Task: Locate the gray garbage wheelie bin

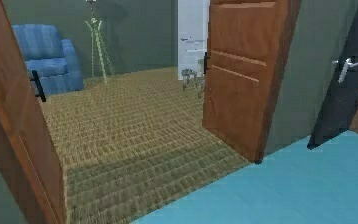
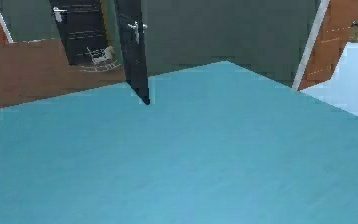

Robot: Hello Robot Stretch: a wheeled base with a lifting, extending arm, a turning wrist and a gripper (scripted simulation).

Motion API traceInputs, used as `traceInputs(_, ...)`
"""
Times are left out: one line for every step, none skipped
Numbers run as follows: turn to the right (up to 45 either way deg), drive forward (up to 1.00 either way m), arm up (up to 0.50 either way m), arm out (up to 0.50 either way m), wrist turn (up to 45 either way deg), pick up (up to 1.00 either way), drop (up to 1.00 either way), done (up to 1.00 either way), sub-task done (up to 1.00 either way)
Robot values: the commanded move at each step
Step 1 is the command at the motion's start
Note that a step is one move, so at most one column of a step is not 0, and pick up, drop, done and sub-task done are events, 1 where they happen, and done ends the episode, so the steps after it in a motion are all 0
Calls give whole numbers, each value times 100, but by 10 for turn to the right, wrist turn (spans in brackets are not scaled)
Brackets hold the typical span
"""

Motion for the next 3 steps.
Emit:
traceInputs(0, 80, 0, 0, 0, 0, 0, 0, 0)
traceInputs(-90, 0, 0, 0, 0, 0, 0, 0, 0)
traceInputs(-30, 0, 0, 0, 0, 0, 0, 0, 0)
